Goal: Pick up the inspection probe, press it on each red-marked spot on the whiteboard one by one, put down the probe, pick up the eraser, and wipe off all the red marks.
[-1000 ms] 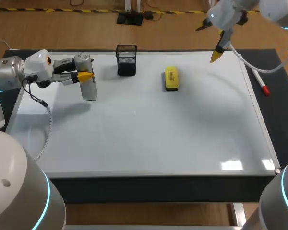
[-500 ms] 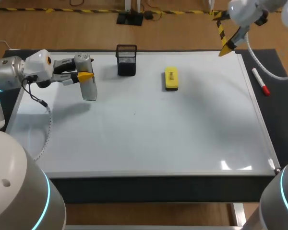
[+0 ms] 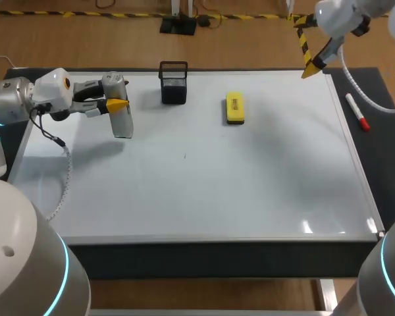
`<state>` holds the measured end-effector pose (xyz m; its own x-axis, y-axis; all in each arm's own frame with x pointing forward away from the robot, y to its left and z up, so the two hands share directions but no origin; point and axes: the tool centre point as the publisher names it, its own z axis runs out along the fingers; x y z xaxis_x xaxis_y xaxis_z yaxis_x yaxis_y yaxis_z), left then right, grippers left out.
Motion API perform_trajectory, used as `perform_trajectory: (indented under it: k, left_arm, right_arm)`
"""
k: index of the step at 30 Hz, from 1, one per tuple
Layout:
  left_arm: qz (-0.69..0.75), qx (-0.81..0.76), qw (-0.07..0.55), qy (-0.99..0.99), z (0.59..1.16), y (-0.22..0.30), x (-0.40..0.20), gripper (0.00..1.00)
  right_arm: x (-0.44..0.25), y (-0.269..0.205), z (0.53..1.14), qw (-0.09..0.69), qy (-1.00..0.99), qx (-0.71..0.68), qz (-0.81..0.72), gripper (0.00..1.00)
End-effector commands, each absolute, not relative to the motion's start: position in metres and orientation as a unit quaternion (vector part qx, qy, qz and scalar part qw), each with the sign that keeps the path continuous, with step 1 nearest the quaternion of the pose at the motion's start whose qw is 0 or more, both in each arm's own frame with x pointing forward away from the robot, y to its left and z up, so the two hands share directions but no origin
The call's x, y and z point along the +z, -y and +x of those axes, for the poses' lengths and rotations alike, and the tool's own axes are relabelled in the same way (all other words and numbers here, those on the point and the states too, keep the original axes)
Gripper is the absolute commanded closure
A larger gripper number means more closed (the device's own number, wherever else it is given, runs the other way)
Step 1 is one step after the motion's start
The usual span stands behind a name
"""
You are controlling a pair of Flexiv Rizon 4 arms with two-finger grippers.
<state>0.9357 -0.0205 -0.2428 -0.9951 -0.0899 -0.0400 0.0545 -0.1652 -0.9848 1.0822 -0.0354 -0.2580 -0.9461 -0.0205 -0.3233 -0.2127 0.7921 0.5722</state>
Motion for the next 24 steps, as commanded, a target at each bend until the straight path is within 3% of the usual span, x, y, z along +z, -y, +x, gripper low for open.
perform_trajectory:
  k: [1, 24]
  left_arm:
    - [-0.013, -0.763, 0.048, -0.644, 0.935, 0.020, -0.242, 1.00]
    - [0.091, -0.771, -0.015, -0.630, 1.058, 0.042, -0.170, 1.00]
  right_arm:
    - [-0.257, 0.036, 1.082, 0.151, -0.935, 0.314, -0.063, 0.00]
    - [-0.257, 0.036, 1.082, 0.151, -0.935, 0.314, -0.063, 0.00]
